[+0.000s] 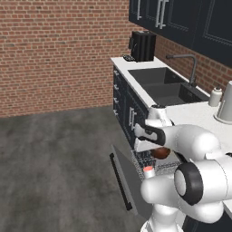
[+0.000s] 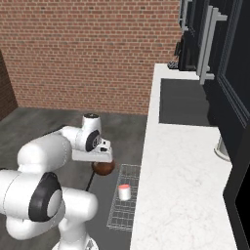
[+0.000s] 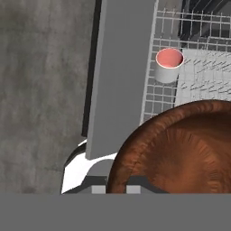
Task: Pick up the cup and bowl from the counter, place them in the dishwasher, and close the dishwasher door.
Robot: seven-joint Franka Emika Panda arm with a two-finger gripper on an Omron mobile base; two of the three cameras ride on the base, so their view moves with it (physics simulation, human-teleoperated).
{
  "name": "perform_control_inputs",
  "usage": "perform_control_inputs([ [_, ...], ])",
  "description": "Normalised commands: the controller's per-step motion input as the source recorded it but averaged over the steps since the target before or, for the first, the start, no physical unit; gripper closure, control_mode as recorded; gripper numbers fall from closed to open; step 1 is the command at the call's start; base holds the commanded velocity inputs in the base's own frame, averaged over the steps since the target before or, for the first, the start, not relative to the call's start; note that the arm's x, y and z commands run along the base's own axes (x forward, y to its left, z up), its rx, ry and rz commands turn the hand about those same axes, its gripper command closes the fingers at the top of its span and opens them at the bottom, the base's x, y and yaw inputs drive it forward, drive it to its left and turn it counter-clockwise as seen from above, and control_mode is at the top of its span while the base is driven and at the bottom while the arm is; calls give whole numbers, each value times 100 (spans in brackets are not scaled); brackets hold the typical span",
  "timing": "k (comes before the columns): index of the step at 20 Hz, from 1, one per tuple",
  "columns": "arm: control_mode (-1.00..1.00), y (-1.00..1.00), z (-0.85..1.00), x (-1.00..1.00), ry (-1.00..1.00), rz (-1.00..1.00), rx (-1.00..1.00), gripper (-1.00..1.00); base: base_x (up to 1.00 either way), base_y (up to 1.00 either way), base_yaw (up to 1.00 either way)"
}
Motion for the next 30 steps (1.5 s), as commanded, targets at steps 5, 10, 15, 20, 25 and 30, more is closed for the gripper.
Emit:
perform_control_inputs([
  [5,-100,18,-28,27,1,11,-23,100,0,0,0],
  [10,-100,19,-36,66,7,0,-19,100,0,0,0],
  [15,-100,4,-41,58,3,0,-14,100,0,0,0],
  [20,-100,-33,-20,52,4,2,0,100,0,0,0],
  [25,-100,-32,-27,40,1,1,0,100,0,0,0],
  [30,-100,-14,-42,35,2,0,-3,100,0,0,0],
])
